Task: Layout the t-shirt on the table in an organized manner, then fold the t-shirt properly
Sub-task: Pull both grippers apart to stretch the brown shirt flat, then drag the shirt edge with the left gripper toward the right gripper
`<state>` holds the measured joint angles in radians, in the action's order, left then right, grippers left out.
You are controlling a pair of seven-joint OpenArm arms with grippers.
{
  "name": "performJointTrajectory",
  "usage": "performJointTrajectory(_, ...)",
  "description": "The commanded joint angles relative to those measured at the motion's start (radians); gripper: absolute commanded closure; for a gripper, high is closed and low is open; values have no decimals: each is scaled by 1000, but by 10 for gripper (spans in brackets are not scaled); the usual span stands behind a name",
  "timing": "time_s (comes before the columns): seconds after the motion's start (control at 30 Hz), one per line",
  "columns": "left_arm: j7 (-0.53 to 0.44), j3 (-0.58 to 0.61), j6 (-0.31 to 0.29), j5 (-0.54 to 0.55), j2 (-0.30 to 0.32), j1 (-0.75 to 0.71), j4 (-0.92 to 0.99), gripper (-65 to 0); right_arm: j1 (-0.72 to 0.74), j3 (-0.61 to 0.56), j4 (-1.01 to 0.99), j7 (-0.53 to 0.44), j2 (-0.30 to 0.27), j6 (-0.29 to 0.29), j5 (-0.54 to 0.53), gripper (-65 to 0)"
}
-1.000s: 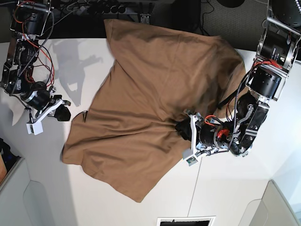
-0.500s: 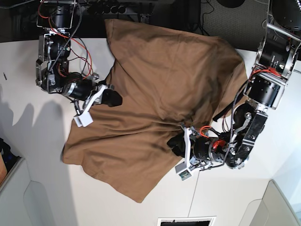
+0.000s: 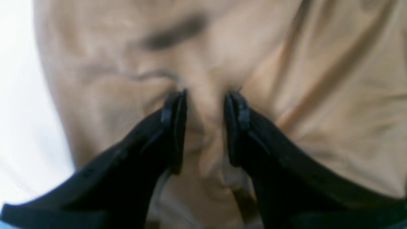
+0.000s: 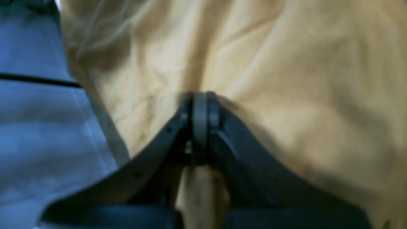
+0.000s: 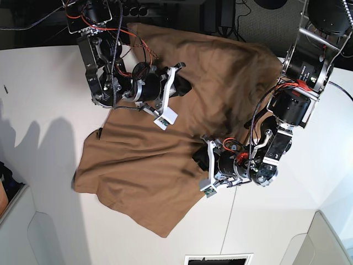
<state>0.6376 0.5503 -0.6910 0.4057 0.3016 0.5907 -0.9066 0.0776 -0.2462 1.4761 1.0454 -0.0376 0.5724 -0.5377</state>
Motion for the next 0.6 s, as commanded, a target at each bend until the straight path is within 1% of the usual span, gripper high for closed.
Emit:
performJointTrajectory(0.0, 23, -6, 28, -32, 34, 24, -1, -239, 1, 2, 13, 29, -7, -2, 24, 0)
performJointTrajectory(0.07, 24, -6, 62, -29, 69, 25, -1, -239, -5, 14, 13, 21, -30, -9, 23, 0)
performJointTrajectory(0.13, 25, -6, 78, -29, 107, 27, -1, -239, -7, 39, 13, 21, -60, -19, 22, 0)
performJointTrajectory(0.23, 29, -6, 77, -23, 165, 27, -1, -239, -6, 102, 13, 16, -103, -19, 22, 0)
performJointTrajectory(0.3, 54, -6, 78, 5, 195, 27, -2, -239, -6, 157, 13, 9, -128, -19, 22, 0)
performJointTrajectory(0.43, 143, -6, 78, 100, 241, 26, -2, -239, -6, 264, 13, -3, -171, -19, 21, 0)
performJointTrajectory(0.57, 290, -6, 77, 243, 271, 26, -2, -239, 0, 343, 13, -38, -204, -19, 23, 0)
